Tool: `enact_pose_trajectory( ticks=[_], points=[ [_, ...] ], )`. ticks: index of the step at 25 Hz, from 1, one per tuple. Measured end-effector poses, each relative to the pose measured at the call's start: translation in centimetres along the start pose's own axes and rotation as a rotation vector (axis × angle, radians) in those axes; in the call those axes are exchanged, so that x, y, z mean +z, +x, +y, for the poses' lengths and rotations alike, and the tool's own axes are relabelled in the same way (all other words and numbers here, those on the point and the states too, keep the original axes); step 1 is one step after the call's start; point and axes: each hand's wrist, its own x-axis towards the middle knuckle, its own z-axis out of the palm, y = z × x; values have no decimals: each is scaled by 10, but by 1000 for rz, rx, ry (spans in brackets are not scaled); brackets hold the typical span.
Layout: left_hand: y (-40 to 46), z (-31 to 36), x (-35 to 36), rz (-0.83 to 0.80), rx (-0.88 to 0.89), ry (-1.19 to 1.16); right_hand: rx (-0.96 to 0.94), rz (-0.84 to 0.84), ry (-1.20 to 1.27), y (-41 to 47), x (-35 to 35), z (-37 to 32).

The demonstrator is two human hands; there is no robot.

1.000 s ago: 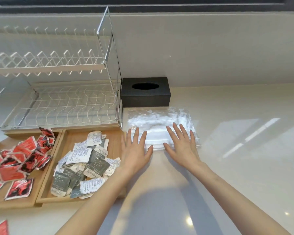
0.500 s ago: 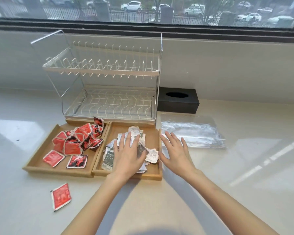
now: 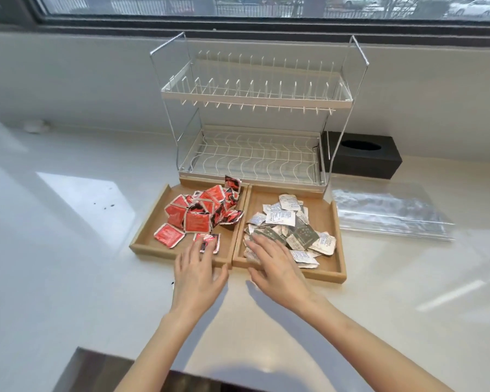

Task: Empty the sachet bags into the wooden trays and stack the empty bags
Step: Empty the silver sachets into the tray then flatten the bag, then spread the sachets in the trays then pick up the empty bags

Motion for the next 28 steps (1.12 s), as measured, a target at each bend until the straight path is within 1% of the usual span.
enact_pose_trajectory(
  ticks=[3, 7, 8, 9, 12, 14, 16, 20, 23, 26, 28],
  points=[
    [-13, -33, -3, -21, -39, -23, -34, -30, -2, 1, 25, -25],
    [-24, -70, 0, -122, -72, -34, -67, -142, 14, 4, 57, -55],
    [-27, -76, 3, -125, -70, -41, -79, -183, 0, 3, 64, -62],
    [-30, -80, 5, -125, -64, -51, -91, -189, -18, 3, 70, -67],
    [-35, -89, 12, -108, -53, -101, -63, -267, 75, 2, 86, -79],
    [-36, -91, 14, -90, -62, -146, -52, -229, 95, -1, 93, -81],
    [-34, -91, 14, -111, -68, -164, -11, -198, 123, -3, 96, -82],
    [-23, -89, 14, -210, -133, -228, -14, -179, 88, -5, 97, -81],
    [-13, -89, 10, -260, -146, -184, -24, -177, 118, -3, 94, -81],
    [-12, -87, 8, -254, -119, -201, 75, -198, 195, -3, 94, -83],
    [-14, -86, 7, -239, -117, -316, 114, -190, 256, -2, 95, -84]
  ],
)
